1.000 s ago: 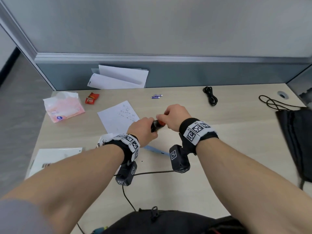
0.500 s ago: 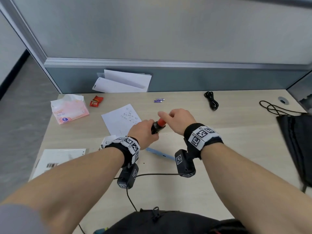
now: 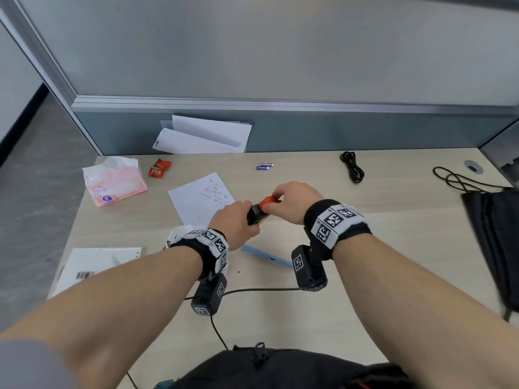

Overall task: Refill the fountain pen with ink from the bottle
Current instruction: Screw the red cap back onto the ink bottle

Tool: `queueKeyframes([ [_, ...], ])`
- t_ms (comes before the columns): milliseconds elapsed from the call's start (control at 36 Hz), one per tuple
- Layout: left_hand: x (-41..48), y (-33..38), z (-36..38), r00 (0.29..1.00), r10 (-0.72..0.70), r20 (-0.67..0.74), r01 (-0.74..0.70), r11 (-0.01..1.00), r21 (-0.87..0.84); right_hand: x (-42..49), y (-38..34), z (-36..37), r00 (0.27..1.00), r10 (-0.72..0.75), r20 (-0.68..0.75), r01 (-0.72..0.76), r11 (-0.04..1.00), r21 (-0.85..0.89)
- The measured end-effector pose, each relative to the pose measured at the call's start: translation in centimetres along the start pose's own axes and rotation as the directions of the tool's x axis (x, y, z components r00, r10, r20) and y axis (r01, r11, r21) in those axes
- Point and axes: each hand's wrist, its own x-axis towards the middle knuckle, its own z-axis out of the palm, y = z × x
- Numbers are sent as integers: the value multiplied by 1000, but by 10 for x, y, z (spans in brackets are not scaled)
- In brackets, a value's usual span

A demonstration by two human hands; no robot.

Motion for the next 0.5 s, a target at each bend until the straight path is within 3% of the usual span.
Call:
queueKeyframes([
  [111, 25, 9, -54, 993, 16, -115, -13, 1000, 28, 24, -35, -43, 989, 40, -143, -37, 999, 29],
  [250, 57, 26, -113, 966, 32, -257, -23, 999, 39, 47, -69, -107, 974, 50, -220, -31, 996, 86],
  [500, 68, 48, -153, 929, 23, -370, -20, 1000, 13, 45, -91, -130, 908, 71, -414, -30, 994, 104],
])
